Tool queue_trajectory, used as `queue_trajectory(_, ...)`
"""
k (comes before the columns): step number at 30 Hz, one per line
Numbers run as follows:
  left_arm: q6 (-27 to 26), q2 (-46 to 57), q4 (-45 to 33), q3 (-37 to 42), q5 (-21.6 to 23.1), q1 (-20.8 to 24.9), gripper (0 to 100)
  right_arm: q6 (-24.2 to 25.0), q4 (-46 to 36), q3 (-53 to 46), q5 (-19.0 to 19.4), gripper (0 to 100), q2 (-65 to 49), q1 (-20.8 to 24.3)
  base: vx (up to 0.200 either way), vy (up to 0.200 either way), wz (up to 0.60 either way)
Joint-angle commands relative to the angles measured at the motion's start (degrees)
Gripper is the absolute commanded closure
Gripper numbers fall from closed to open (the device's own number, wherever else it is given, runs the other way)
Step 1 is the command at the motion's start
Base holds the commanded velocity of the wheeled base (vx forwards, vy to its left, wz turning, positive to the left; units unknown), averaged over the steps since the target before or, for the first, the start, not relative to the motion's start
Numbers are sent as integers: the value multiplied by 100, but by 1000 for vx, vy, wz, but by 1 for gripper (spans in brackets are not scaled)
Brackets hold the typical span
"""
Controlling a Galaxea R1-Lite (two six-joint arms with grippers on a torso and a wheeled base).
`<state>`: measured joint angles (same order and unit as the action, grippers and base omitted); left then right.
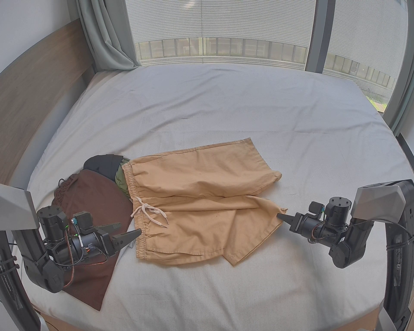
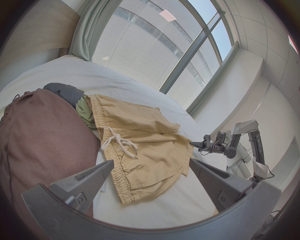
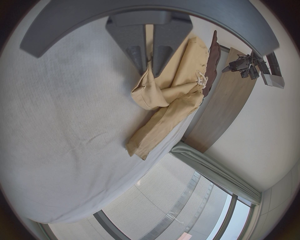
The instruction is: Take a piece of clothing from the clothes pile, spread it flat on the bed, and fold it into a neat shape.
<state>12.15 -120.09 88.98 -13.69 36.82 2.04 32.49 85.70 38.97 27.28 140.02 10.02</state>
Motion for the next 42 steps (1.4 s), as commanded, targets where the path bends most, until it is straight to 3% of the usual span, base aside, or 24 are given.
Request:
queue_trajectory(1,6,3,-3,-11,1,7,0,-14,17,154,-21,100,34,-70,0,0,0)
queue_trajectory(14,15,-14,-3,-11,1,7,0,-32,61,603,-48,100,78,-396,0,0,0)
queue_trajectory(22,15,-14,5,-2,1,-1,0,-32,263,1139,-540,100,632,-299,0,0,0)
queue_trajectory(30,15,-14,-3,-20,10,-10,0,-50,281,1130,-549,100,535,-281,0,0,0)
queue_trajectory(31,15,-14,5,-20,10,-10,0,-58,281,1121,-557,0,517,-281,0,0,0)
queue_trajectory(38,15,-6,5,-20,10,-10,0,-208,281,858,-505,0,148,-264,0,0,0)
queue_trajectory(42,15,-6,5,-20,10,-19,0,-304,263,260,-215,0,-370,-202,0,0,0)
